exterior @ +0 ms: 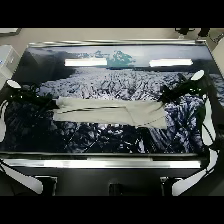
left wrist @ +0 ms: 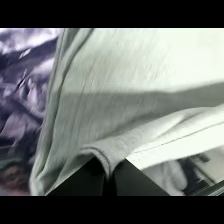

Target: Fold the clothes and pants, and hang the long-sleeved shirts on hangers.

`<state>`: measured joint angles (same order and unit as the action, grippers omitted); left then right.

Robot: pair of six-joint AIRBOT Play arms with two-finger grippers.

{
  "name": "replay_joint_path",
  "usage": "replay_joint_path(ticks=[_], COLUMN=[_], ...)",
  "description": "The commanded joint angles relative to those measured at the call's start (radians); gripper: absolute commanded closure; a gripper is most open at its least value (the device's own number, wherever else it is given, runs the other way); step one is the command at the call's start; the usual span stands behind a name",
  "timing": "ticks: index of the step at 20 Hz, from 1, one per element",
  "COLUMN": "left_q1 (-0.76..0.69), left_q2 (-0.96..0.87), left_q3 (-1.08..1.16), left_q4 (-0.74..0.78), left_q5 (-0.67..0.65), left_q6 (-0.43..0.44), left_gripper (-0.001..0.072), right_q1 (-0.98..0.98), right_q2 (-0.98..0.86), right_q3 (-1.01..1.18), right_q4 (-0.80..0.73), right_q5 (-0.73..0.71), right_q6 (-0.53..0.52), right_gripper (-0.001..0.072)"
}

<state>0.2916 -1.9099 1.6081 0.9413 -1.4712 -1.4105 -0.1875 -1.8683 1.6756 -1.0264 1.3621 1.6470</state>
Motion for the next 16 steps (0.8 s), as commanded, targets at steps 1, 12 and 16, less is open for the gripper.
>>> replay_joint_path(ticks=[1, 12, 16], left_q1=[-0.006, 0.061, 0.178], left_q2=[-0.053, -0.032, 0.051], left_q3=[0.019, 0.027, 0.056], left_q4=[-0.155, -0.127, -0.126], left_q5=[0.125, -0.023, -0.062], left_q6=[-0.011, -0.011, 0.003], left_gripper=[0.0686, 0.0112, 0.0000], right_q1=[0.024, -0.025, -0.172], right_q2=[-0.055, -0.011, 0.027], right_q3=[0.020, 0.020, 0.010], right_q4=[0.043, -0.009, -0.093], right_q5=[-0.045, 0.089, 0.278], right_q6=[-0.017, -0.024, -0.043], right_gripper=[0.0653, 0.0077, 0.0004])
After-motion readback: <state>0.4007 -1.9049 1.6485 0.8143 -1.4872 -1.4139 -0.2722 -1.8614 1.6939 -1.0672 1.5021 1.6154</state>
